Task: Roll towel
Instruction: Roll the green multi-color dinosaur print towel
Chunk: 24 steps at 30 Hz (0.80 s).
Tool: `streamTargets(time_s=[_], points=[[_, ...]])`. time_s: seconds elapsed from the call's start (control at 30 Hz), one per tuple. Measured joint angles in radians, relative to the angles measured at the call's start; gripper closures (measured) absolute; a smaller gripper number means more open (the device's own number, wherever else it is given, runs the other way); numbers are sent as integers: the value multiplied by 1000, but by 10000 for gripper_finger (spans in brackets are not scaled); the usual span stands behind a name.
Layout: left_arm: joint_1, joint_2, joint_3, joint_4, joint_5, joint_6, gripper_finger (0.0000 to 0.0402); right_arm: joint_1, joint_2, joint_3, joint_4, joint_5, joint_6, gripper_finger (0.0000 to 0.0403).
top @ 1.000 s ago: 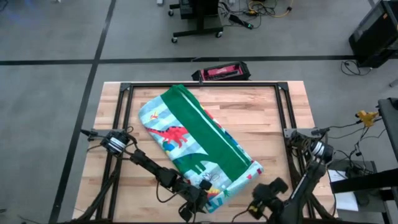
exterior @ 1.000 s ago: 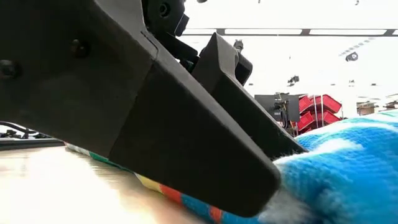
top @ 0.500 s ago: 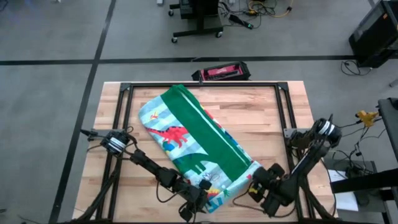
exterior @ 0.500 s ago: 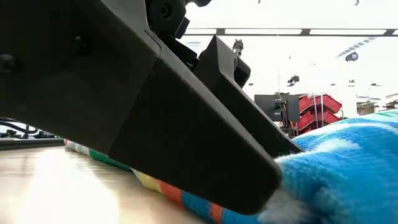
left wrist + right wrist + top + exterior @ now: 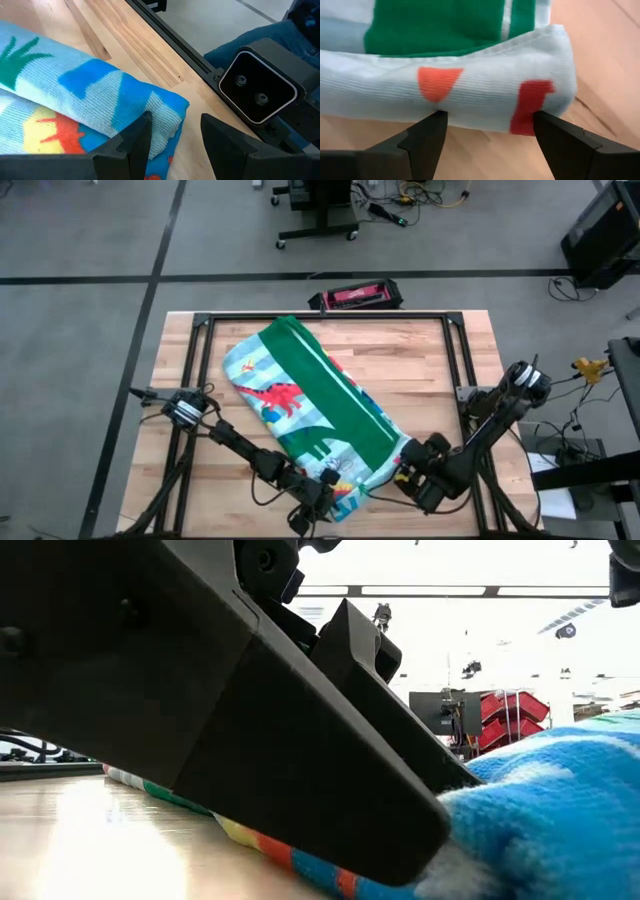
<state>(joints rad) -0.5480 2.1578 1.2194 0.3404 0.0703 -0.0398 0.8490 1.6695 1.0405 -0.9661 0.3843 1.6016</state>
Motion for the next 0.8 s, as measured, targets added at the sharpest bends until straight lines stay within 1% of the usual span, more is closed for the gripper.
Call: streamTargets(time_s=[0.1,0.27,0.33,0.43,0.5,0.67,0.8], points=[[0,0,0,0,0,0,244,1,0,48,-30,-16,-54,114],[0,0,0,0,1,0,244,-1,0,142,-212,-6,-93,117],[0,0,0,0,0,-1,244,-4,0,149,-223,-2,-224,119],[0,0,0,0,0,-5,244,-4,9,138,-217,-3,-519,118],[0,0,0,0,1,-8,244,-11,18,123,-223,-31,-681,117],[0,0,0,0,1,-11,244,-70,19,117,-191,-139,-897,123],[1,0,0,0,1,-6,244,-98,19,121,-142,-157,-1085,133]])
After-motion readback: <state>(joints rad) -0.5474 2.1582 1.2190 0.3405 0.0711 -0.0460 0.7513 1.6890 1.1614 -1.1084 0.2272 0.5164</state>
